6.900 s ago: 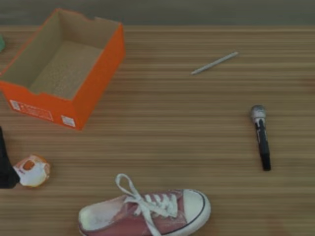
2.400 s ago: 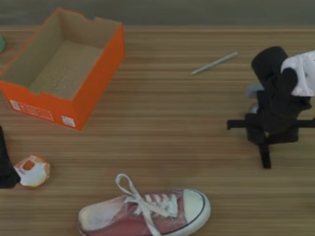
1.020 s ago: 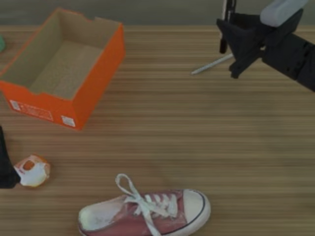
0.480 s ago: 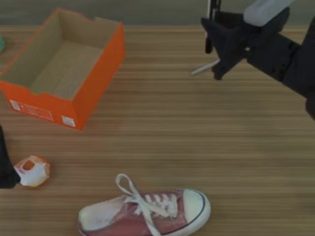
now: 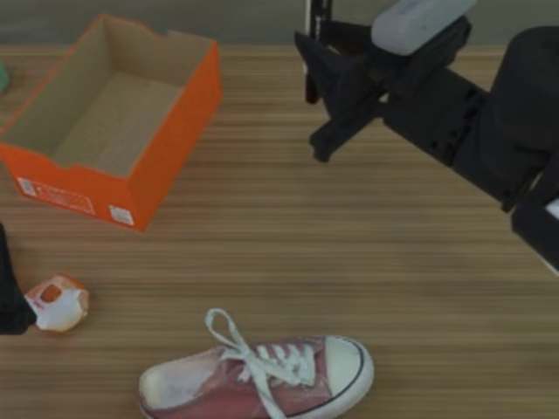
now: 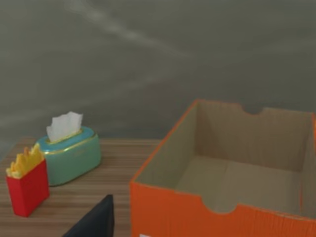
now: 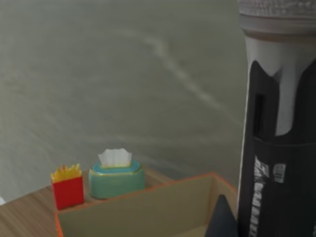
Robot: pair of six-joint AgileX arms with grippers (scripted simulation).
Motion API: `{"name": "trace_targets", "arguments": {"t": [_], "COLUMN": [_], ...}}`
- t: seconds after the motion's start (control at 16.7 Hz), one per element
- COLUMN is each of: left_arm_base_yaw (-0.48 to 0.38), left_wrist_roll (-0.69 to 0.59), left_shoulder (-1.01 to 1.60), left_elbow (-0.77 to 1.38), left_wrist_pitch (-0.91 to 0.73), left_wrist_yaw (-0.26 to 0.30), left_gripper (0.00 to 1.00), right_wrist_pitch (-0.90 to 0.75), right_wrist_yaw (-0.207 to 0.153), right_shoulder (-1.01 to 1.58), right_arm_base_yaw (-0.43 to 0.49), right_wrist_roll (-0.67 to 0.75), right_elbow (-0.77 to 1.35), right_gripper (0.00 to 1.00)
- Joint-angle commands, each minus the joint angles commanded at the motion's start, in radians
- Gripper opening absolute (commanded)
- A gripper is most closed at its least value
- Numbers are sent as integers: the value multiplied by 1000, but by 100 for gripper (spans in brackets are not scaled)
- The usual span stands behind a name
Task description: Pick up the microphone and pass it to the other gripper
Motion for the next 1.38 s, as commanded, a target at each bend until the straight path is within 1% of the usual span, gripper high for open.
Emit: {"name": "trace_targets", "arguments": {"t": [0.18, 0.66, 0.78, 0.9, 1.02, 1.38], "left_arm_base_yaw": [0, -2, -33, -97, -183, -496], "left_wrist_roll": [0, 0, 1, 5, 10, 28], "left_shoulder": [0, 2, 35, 112, 230, 711], "left_elbow": [0, 2, 32, 93, 175, 455], "left_wrist_pitch": [0, 1, 16, 47, 87, 221], "left_wrist_yaw": [0, 0, -8, -24, -47, -122], "left_gripper": [100, 100, 100, 100, 100, 100], "right_wrist_pitch": [3, 0, 0, 0, 0, 0], "right_wrist_yaw": [-4, 0, 0, 0, 0, 0], "right_shoulder": [4, 0, 0, 0, 0, 0], "right_arm_base_yaw": [-4, 0, 0, 0, 0, 0], "right_wrist_roll": [2, 0, 0, 0, 0, 0], "right_elbow": [-2, 0, 0, 0, 0, 0], "right_gripper": [0, 0, 0, 0, 0, 0]}}
